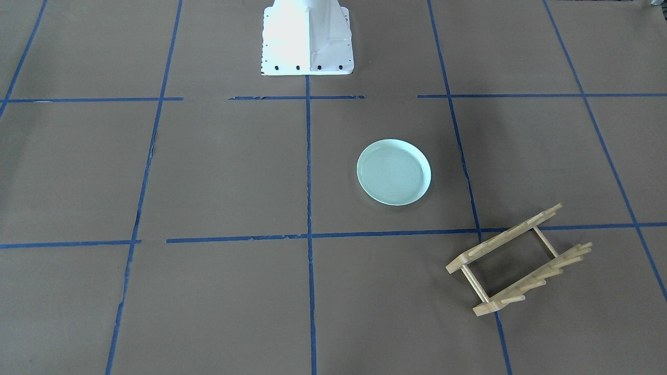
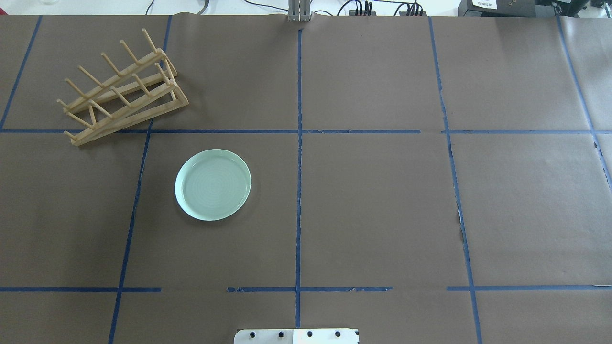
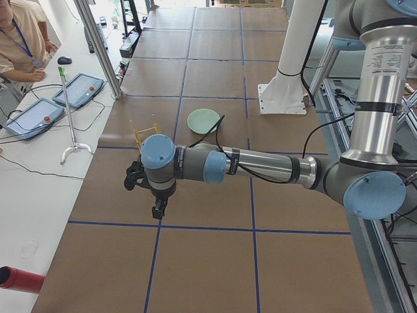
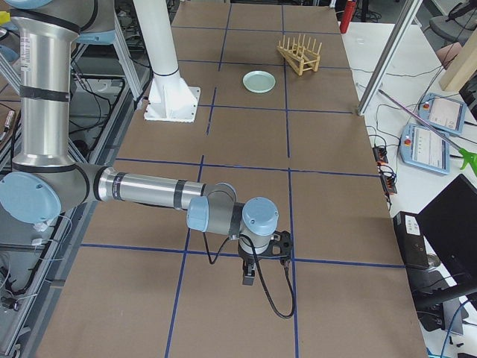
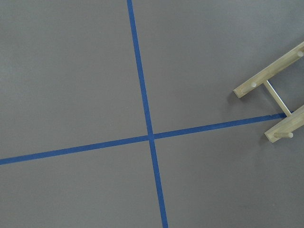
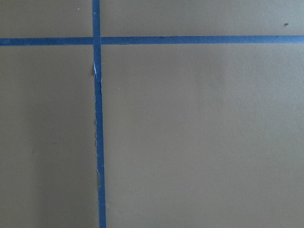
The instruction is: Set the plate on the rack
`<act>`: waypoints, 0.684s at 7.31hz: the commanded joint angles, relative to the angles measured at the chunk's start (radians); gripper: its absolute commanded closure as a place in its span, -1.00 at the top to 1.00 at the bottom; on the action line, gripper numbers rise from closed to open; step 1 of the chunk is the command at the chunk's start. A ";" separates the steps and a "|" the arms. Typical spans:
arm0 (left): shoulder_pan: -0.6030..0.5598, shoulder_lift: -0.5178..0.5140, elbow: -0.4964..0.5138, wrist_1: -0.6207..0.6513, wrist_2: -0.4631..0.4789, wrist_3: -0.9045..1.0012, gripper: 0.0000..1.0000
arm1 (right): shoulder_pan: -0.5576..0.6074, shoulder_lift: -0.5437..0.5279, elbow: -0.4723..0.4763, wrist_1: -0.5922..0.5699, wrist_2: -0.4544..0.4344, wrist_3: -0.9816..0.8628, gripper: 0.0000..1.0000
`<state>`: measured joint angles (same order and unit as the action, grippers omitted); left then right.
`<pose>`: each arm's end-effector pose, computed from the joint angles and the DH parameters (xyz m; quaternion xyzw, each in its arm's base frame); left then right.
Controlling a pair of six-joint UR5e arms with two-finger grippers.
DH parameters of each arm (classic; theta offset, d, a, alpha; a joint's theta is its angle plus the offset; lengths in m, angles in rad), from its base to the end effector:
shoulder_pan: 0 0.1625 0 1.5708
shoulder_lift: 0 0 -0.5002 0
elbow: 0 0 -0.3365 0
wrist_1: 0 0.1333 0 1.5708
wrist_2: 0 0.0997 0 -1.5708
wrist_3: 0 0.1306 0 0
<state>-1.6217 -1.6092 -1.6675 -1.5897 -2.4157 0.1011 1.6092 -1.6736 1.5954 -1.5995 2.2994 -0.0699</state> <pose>-0.0592 -0.4620 0.6874 0.1010 0.4023 0.0544 0.9083 0.0606 -0.3708 0.7939 -0.0306 -0.3580 0.0043 0.9332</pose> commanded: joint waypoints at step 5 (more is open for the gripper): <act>0.296 -0.078 -0.241 -0.047 -0.002 -0.718 1.00 | 0.000 0.000 0.000 0.001 0.000 -0.001 1.00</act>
<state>-1.4023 -1.6255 -1.8778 -1.6366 -2.4180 -0.4405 1.6092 -1.6736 1.5954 -1.5986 2.2994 -0.0702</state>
